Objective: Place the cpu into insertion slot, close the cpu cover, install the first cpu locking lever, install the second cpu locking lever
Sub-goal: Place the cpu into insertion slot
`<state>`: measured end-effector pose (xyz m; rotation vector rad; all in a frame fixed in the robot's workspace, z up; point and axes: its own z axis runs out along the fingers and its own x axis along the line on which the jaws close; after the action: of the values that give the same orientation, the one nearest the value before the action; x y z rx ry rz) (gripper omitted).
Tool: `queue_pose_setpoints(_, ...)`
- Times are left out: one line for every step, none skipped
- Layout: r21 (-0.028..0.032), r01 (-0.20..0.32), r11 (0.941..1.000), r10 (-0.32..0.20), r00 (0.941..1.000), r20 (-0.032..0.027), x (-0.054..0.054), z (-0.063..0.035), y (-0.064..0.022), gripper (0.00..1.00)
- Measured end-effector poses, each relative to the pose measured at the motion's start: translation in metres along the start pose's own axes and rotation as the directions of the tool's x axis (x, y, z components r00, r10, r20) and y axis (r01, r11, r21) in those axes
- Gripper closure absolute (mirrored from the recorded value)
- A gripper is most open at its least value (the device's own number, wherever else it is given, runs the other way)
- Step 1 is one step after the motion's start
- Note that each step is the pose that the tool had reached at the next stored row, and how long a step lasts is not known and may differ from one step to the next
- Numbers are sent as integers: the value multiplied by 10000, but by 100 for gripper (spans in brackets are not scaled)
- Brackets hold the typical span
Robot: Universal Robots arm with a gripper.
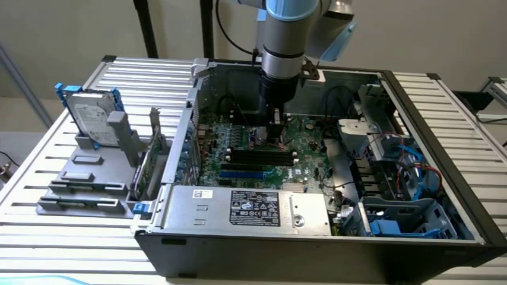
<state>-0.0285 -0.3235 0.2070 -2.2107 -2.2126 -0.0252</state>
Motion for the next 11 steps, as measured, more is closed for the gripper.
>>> queue_pose_setpoints(5,-1,10000,1,10000,0,0,12,0,45)
queue_pose_setpoints(7,-3,10000,3,10000,0,0,22,-1,45)
queue_pose_setpoints(10,-5,10000,5,10000,0,-1,30,-1,45)
queue_pose_setpoints(15,-8,10000,8,10000,1,-2,36,-1,45)
queue_pose_setpoints(21,-11,10000,11,10000,2,-3,39,-1,45)
queue_pose_setpoints(27,-17,10000,17,10000,3,-4,42,-1,45)
queue_pose_setpoints(29,-25,10000,25,10000,2,-6,46,-2,45)
queue_pose_setpoints(31,-32,10000,32,10000,1,-7,49,-1,45)
queue_pose_setpoints(34,-36,10000,36,10000,1,-9,53,-1,45)
queue_pose_setpoints(39,-39,10000,39,10000,1,-10,55,-1,45)
queue_pose_setpoints(43,-41,10000,41,10000,1,-11,58,-2,45)
